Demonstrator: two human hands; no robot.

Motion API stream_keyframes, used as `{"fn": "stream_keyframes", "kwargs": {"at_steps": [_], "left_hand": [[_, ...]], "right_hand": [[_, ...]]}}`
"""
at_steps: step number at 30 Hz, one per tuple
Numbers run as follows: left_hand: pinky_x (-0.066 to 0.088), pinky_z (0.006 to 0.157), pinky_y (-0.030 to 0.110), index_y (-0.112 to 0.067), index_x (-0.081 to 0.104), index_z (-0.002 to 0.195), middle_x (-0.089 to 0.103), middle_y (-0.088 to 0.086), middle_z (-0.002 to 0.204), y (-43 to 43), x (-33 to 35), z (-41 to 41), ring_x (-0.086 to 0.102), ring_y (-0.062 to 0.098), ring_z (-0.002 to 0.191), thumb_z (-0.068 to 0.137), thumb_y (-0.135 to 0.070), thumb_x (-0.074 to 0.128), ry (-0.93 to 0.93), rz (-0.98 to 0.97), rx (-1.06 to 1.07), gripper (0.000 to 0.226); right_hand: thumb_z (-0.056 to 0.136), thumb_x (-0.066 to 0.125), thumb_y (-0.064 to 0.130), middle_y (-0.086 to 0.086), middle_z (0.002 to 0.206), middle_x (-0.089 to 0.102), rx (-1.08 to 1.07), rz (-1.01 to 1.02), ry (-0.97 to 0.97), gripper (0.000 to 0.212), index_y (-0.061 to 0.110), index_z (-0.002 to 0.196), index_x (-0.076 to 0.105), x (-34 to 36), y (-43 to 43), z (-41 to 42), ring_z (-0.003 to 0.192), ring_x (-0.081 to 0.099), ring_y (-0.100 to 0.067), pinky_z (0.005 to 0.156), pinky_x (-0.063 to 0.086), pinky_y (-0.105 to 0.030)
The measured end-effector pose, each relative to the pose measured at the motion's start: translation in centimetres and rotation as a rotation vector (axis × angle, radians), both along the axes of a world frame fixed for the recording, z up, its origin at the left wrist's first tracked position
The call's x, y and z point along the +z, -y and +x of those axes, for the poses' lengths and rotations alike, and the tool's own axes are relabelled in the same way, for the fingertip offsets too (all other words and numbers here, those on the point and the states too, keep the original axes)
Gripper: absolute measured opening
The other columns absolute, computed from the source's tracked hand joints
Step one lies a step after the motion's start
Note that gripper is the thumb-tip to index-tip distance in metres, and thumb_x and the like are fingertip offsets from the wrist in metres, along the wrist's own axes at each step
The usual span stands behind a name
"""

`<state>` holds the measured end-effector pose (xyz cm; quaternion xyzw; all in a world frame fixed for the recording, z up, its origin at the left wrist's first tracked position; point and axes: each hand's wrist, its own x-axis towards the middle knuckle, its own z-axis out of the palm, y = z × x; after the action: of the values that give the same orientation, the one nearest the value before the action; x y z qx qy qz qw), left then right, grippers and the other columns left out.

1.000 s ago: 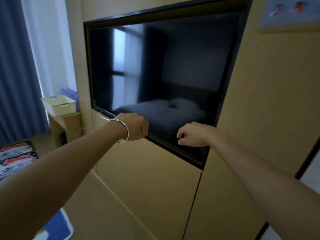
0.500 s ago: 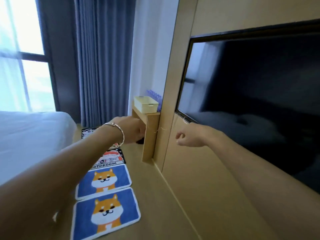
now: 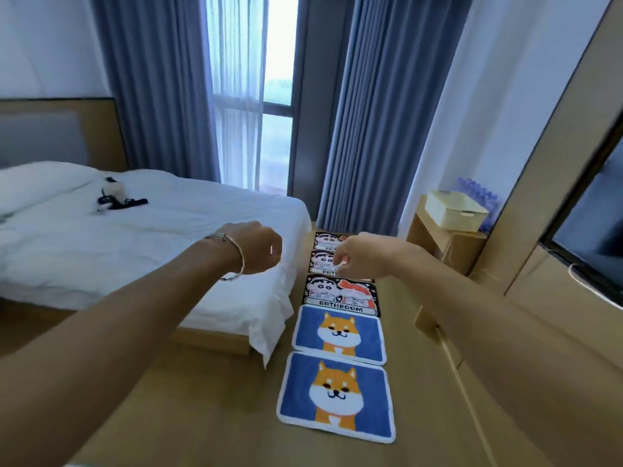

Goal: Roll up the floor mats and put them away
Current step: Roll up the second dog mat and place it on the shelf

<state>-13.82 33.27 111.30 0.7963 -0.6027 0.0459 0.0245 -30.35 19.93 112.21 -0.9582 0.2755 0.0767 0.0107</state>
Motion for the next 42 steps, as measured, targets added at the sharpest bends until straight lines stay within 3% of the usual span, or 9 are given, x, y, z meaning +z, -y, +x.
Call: {"fn": "stream_keyframes", "kwargs": {"at_steps": [3, 8, 21, 27, 31, 36, 42], "left_hand": [[0.047, 0.078, 0.030, -0.033, 0.065, 0.103, 0.061, 0.001, 0.113, -0.7, -0.1, 3.0, 0.059, 0.024, 0.097, 0.092, -0.035, 0.047, -0.002, 0.022, 0.096, 0.021], [0.048, 0.079, 0.030, -0.035, 0.064, 0.100, 0.062, 0.000, 0.112, 1.8, -1.3, 7.1, 0.059, 0.023, 0.097, 0.091, -0.036, 0.046, 0.003, 0.039, 0.161, 0.020], [0.046, 0.081, 0.030, -0.031, 0.062, 0.111, 0.057, -0.005, 0.118, 22.7, 0.0, 15.1, 0.055, 0.018, 0.107, 0.094, -0.037, 0.048, 0.095, 0.048, 0.098, 0.023], [0.043, 0.080, 0.028, -0.030, 0.059, 0.118, 0.056, -0.005, 0.123, 30.8, -0.6, 16.5, 0.053, 0.018, 0.113, 0.095, -0.037, 0.047, 0.115, 0.122, 0.049, 0.027], [0.042, 0.077, 0.025, -0.028, 0.058, 0.121, 0.057, -0.004, 0.124, 36.5, -0.6, 16.5, 0.053, 0.017, 0.112, 0.095, -0.035, 0.048, 0.124, 0.152, -0.045, 0.029], [0.050, 0.085, 0.030, -0.025, 0.060, 0.119, 0.060, -0.002, 0.120, 45.8, -0.8, 15.9, 0.056, 0.017, 0.108, 0.095, -0.032, 0.049, 0.141, 0.152, -0.248, 0.027], [0.053, 0.082, 0.035, -0.030, 0.060, 0.115, 0.062, -0.006, 0.113, 58.5, -1.9, 13.6, 0.059, 0.016, 0.101, 0.094, -0.032, 0.044, 0.126, 0.109, -0.565, 0.026]], "right_hand": [[0.093, 0.055, 0.032, 0.002, 0.114, 0.063, 0.081, 0.008, 0.004, 0.030, 0.024, 0.121, 0.062, -0.5, 0.6, 4.1, 0.097, 0.058, -0.018, 0.078, 0.047, -0.027], [0.092, 0.054, 0.036, 0.001, 0.121, 0.056, 0.131, 0.035, 0.031, 0.036, 0.028, 0.127, 0.056, -1.5, 4.1, 9.2, 0.102, 0.056, -0.019, 0.093, 0.049, -0.035], [0.093, 0.053, 0.038, -0.003, 0.133, 0.051, 0.086, 0.030, 0.036, 0.048, 0.026, 0.139, 0.044, -2.0, 24.6, 18.2, 0.114, 0.053, -0.023, 0.096, 0.046, -0.037], [0.093, 0.054, 0.035, 0.001, 0.134, 0.053, 0.026, 0.074, 0.026, 0.048, 0.026, 0.139, 0.045, -3.0, 31.7, 18.6, 0.117, 0.052, -0.022, 0.091, 0.042, -0.031], [0.094, 0.055, 0.035, -0.002, 0.133, 0.054, -0.062, 0.084, 0.041, 0.049, 0.025, 0.140, 0.045, -3.1, 36.2, 17.5, 0.115, 0.054, -0.022, 0.093, 0.045, -0.032], [0.095, 0.054, 0.037, -0.001, 0.134, 0.053, -0.218, 0.086, 0.014, 0.049, 0.023, 0.140, 0.043, -3.2, 41.5, 14.2, 0.117, 0.052, -0.021, 0.097, 0.045, -0.037], [0.096, 0.051, 0.034, -0.001, 0.132, 0.054, -0.570, 0.063, 0.031, 0.045, 0.019, 0.138, 0.046, -2.1, 47.2, 9.5, 0.113, 0.053, -0.021, 0.085, 0.044, -0.030]]}}
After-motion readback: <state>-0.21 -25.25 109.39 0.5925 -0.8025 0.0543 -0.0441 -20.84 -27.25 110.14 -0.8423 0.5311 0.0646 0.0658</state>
